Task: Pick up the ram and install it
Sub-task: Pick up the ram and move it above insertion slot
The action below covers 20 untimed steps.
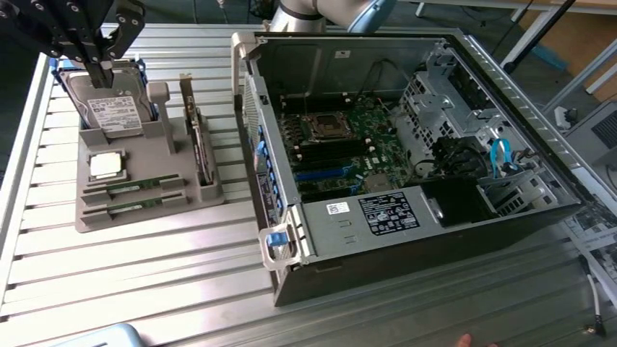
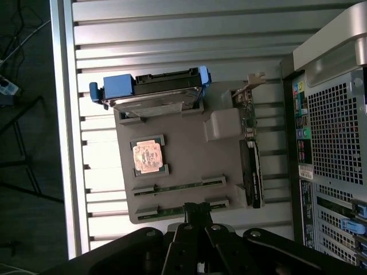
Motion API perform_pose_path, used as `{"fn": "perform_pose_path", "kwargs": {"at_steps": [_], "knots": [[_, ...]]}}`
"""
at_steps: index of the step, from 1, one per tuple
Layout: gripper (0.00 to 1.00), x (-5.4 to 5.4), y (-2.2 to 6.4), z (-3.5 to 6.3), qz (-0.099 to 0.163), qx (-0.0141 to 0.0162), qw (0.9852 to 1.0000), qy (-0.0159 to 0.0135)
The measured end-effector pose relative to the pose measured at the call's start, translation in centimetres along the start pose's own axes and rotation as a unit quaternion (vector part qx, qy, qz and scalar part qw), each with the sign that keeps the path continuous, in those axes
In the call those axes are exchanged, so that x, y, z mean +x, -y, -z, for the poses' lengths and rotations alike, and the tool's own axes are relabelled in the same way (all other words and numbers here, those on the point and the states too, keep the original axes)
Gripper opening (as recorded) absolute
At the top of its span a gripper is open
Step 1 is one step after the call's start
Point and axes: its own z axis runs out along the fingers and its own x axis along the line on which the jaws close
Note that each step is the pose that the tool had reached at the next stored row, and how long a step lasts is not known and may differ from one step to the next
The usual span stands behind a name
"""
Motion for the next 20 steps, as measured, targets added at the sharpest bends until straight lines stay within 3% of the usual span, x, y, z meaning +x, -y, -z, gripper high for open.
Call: {"fn": "perform_pose_path", "kwargs": {"at_steps": [6, 11, 16, 20], "knots": [[0.1, 0.0, 0.0, 0.0, 0.052, -0.0012, 0.9987, -0.0023], [0.1, 0.0, 0.0, 0.0, 0.095, -0.0022, 0.9955, -0.0042], [0.1, 0.0, 0.0, -0.01, 0.148, -0.0034, 0.989, -0.0065], [0.1, 0.0, 0.0, -0.01, 0.185, -0.0042, 0.9827, -0.0081]]}}
